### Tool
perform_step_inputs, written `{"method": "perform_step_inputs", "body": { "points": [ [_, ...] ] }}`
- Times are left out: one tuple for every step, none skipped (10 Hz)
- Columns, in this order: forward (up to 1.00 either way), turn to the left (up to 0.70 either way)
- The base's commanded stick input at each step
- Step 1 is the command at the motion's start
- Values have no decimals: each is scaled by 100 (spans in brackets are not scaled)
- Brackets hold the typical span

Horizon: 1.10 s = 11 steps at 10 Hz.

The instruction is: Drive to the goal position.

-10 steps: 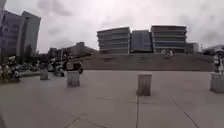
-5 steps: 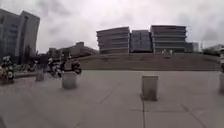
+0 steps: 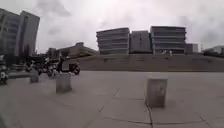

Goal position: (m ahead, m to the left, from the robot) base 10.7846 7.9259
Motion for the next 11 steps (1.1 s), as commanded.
{"method": "perform_step_inputs", "body": {
  "points": [
    [60,0],
    [60,0],
    [60,0],
    [60,0],
    [60,0],
    [60,0],
    [60,0],
    [60,-3],
    [60,-12],
    [60,-15],
    [60,0]
  ]
}}
